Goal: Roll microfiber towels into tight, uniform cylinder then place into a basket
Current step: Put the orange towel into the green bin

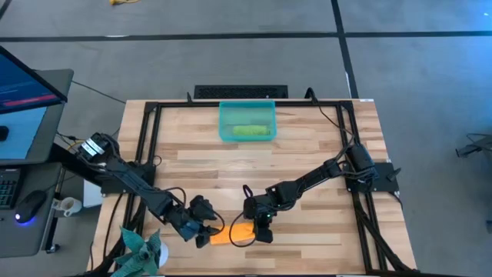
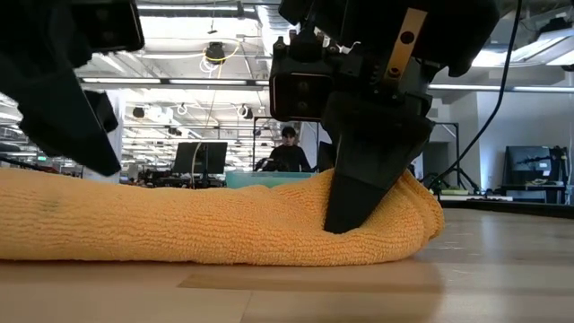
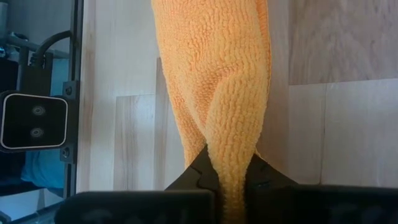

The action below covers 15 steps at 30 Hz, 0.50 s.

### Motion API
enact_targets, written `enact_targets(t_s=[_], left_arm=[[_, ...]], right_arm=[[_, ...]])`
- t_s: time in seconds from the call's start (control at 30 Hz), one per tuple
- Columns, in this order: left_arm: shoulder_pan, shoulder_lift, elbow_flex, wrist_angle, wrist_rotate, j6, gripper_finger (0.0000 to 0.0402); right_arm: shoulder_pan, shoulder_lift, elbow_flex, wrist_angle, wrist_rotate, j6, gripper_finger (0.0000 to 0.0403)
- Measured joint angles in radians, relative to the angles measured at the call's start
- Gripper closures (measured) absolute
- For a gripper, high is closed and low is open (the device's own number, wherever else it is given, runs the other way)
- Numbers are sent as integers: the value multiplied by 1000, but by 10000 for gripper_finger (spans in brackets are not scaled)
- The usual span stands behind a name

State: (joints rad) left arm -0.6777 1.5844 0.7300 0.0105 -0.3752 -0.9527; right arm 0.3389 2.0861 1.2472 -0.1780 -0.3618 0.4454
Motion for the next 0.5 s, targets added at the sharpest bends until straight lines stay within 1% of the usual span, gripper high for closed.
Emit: enact_targets(t_s=[0.07, 0.13, 0.23, 0.37, 0.5], left_arm=[[0, 32, 0, 27, 7, 1, 180], [1, 89, 3, 78, 47, 9, 180], [7, 167, 26, 105, 93, 40, 180], [7, 229, 66, 120, 82, 43, 180], [8, 254, 77, 125, 82, 9, 180]], right_arm=[[0, 0, 0, 1, 0, 0, 369], [-1, 0, 0, 2, -2, 0, 374], [-1, 0, 0, 8, -1, 0, 379], [-1, 0, 0, 8, -2, 0, 371], [-1, 1, 0, 8, -3, 0, 371]])
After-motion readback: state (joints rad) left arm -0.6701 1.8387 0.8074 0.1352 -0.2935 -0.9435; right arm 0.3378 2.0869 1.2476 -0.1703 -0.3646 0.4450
